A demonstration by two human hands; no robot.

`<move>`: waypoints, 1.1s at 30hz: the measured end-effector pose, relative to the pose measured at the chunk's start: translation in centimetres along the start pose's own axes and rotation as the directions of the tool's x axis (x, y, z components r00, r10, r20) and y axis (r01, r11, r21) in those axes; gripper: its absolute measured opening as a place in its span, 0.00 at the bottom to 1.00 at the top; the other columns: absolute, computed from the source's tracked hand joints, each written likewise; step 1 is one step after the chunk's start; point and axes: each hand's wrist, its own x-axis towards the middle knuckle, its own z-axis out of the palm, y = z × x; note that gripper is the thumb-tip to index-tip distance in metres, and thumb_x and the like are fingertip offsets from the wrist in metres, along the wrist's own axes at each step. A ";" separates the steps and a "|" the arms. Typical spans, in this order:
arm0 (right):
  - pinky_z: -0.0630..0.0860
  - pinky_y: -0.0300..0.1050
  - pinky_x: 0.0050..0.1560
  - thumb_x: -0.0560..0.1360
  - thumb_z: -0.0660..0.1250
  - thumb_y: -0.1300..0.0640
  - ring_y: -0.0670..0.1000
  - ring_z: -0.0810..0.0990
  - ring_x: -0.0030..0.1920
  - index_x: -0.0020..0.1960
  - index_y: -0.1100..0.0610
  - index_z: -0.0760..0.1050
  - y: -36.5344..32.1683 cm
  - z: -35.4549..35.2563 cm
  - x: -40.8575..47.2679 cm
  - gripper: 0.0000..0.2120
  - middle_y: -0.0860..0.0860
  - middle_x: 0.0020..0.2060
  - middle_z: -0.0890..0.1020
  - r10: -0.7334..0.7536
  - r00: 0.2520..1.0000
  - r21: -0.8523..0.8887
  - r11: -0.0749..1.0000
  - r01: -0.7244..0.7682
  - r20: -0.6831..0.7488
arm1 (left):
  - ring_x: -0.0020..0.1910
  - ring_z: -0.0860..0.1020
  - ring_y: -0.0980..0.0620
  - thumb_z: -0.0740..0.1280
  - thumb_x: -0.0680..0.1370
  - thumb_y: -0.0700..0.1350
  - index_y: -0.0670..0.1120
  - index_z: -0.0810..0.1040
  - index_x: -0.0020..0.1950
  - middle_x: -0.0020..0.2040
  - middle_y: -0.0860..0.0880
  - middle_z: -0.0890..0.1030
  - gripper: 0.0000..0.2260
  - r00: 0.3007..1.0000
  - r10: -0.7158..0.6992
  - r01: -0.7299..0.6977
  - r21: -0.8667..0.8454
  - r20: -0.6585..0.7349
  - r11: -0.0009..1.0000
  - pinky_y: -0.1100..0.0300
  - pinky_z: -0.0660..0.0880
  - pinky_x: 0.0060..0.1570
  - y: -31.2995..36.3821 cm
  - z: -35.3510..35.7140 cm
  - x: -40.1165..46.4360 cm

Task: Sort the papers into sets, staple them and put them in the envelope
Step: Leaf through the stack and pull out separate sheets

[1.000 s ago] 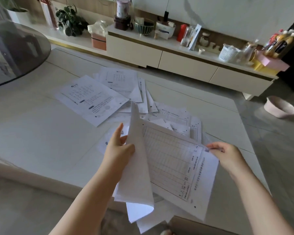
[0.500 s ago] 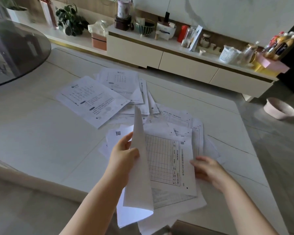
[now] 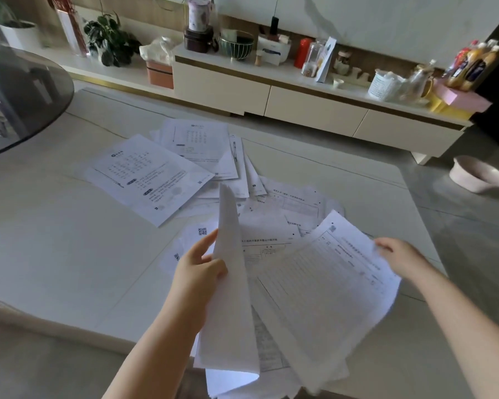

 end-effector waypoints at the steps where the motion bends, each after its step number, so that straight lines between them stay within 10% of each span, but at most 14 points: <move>1: 0.69 0.43 0.44 0.81 0.58 0.62 0.57 0.77 0.52 0.64 0.60 0.75 -0.3 -0.7 0.6 0.14 0.56 0.56 0.78 -0.012 1.000 -0.009 1.000 0.011 -0.003 | 0.36 0.79 0.45 0.58 0.72 0.28 0.59 0.77 0.61 0.44 0.49 0.85 0.30 1.000 0.004 -0.004 -0.003 -0.004 1.000 0.53 0.79 0.40 0.1 -0.2 0.1; 6: 0.68 0.42 0.59 0.78 0.63 0.65 0.50 0.76 0.59 0.63 0.54 0.76 -3.2 -1.1 2.0 0.15 0.55 0.58 0.79 -0.204 0.970 0.136 0.973 0.186 0.134 | 0.38 0.80 0.43 0.58 0.73 0.28 0.62 0.79 0.55 0.44 0.48 0.85 0.29 1.000 0.015 -0.014 -0.037 0.017 0.999 0.47 0.79 0.45 0.5 0.0 0.4; 12: 0.80 0.38 0.35 0.77 0.66 0.59 0.48 0.82 0.42 0.68 0.59 0.69 -6.6 2.8 1.2 0.20 0.52 0.47 0.81 -0.099 0.994 0.788 0.614 0.030 0.040 | 0.39 0.79 0.44 0.57 0.73 0.25 0.55 0.80 0.49 0.40 0.48 0.85 0.25 0.999 -0.005 0.008 -0.064 0.048 0.998 0.47 0.77 0.50 -0.3 1.2 0.3; 17: 0.76 0.38 0.38 0.73 0.71 0.64 0.49 0.79 0.42 0.73 0.57 0.61 -3.9 5.5 -3.4 0.32 0.55 0.56 0.78 -0.006 0.985 0.621 0.777 -0.105 0.175 | 0.42 0.81 0.42 0.58 0.71 0.25 0.42 0.82 0.55 0.46 0.40 0.84 0.21 0.995 -0.016 0.019 -0.032 0.099 0.999 0.47 0.78 0.51 -1.6 1.5 0.7; 23: 0.75 0.45 0.59 0.75 0.68 0.63 0.45 0.78 0.52 0.58 0.50 0.74 -7.6 8.8 -9.7 0.14 0.52 0.57 0.80 -0.199 0.978 0.591 0.796 0.129 0.055 | 0.32 0.82 0.50 0.65 0.75 0.29 0.39 0.80 0.46 0.37 0.43 0.83 0.08 0.991 -0.119 0.124 -0.088 0.055 0.988 0.60 0.79 0.32 -3.7 2.8 0.6; 26: 0.73 0.29 0.52 0.75 0.69 0.56 0.33 0.76 0.52 0.58 0.46 0.71 -10.0 10.1 -14.1 0.14 0.41 0.54 0.78 -0.305 0.926 0.645 0.758 0.096 0.222 | 0.29 0.80 0.50 0.69 0.75 0.36 0.39 0.79 0.42 0.34 0.43 0.82 0.03 0.983 -0.175 0.183 -0.145 0.060 0.972 0.58 0.77 0.35 -4.7 3.6 0.2; 30: 0.71 0.31 0.55 0.68 0.70 0.41 0.35 0.74 0.57 0.68 0.43 0.66 -10.2 11.1 -16.8 0.30 0.37 0.60 0.75 -0.304 0.926 0.598 0.793 0.115 0.225 | 0.35 0.82 0.41 0.66 0.77 0.47 0.31 0.78 0.52 0.42 0.33 0.81 0.17 0.967 -0.220 0.247 -0.274 0.126 0.929 0.49 0.80 0.39 -4.9 4.1 -0.1; 33: 0.74 0.38 0.60 0.73 0.70 0.50 0.38 0.76 0.59 0.69 0.47 0.68 -9.7 11.1 -17.2 0.26 0.40 0.61 0.77 -0.283 0.935 0.652 0.754 0.077 0.216 | 0.41 0.83 0.40 0.61 0.79 0.55 0.33 0.79 0.54 0.48 0.33 0.82 0.24 0.941 -0.284 0.332 -0.335 0.184 0.882 0.49 0.81 0.43 -4.9 4.3 0.0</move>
